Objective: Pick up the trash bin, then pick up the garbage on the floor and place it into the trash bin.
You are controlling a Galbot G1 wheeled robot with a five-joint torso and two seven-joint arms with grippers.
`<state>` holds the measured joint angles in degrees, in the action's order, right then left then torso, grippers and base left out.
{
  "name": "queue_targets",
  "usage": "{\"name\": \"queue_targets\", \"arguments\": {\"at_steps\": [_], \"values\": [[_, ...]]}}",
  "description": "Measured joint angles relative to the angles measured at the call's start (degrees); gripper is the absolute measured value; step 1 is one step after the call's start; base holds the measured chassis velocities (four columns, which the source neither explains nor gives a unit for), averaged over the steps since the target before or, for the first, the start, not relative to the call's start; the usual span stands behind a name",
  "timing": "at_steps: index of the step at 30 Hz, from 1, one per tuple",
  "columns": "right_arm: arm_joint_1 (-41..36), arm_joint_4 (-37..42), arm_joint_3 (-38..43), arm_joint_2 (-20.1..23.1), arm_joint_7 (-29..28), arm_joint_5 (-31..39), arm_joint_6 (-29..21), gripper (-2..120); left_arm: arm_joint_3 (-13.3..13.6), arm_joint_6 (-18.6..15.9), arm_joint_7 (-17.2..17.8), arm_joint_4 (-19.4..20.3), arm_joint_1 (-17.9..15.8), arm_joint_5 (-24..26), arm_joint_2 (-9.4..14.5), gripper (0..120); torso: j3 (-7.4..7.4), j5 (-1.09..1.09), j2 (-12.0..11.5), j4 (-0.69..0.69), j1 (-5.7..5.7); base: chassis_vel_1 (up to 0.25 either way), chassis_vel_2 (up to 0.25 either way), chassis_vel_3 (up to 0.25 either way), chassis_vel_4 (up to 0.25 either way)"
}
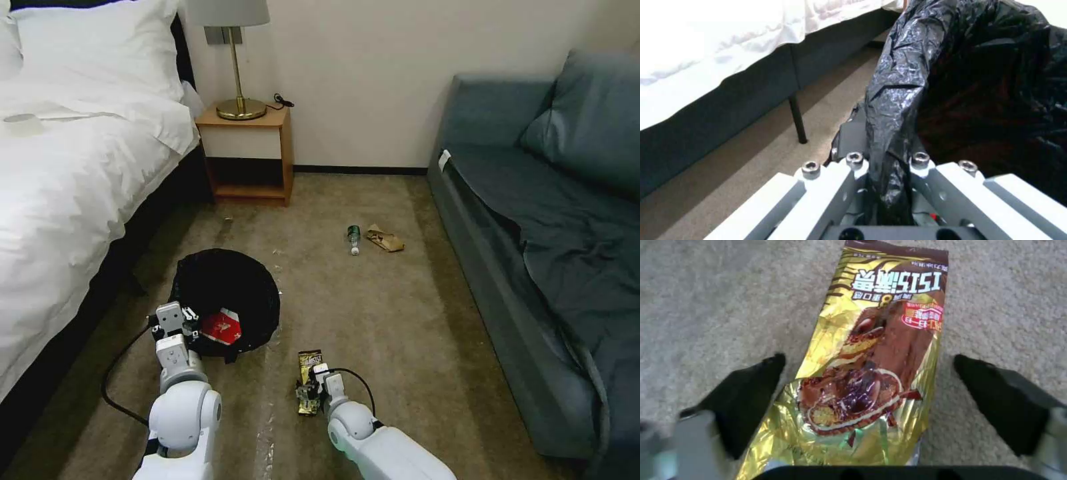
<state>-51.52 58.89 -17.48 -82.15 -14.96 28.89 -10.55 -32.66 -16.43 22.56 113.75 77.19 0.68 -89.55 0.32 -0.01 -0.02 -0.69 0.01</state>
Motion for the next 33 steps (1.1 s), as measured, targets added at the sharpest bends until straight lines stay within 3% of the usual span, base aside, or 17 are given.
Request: {"name": "queue_targets", "arguments": {"at_steps": [6,26,33], "values": [[0.0,-1.1,0.3,-0.5,0.3,-0.6,1.1,82,-0.1,0.1,0.1,0.0,0.1,-0.1,-0.1,3,0.0,0.0,0.0,0.0,0.0,0.0,0.0,0.0,0.0],[0.6,-1.2,0.7,-0.1,1.7,-1.9,2.9,4,-0.8,0.3,0.1,-0.8,-0.5,-0.2,0.0,3,0.0,0.01,0.0,0.01,0.0,0.0,0.0,0.0,0.0],[0.7,2.2,1.8,1.9,1.1,-1.4,2.8,0,-1.1,0.5,0.1,-1.6,-0.7,0.2,0.3,3,0.0,0.01,0.0,0.0,0.0,0.0,0.0,0.0,0.0]]}}
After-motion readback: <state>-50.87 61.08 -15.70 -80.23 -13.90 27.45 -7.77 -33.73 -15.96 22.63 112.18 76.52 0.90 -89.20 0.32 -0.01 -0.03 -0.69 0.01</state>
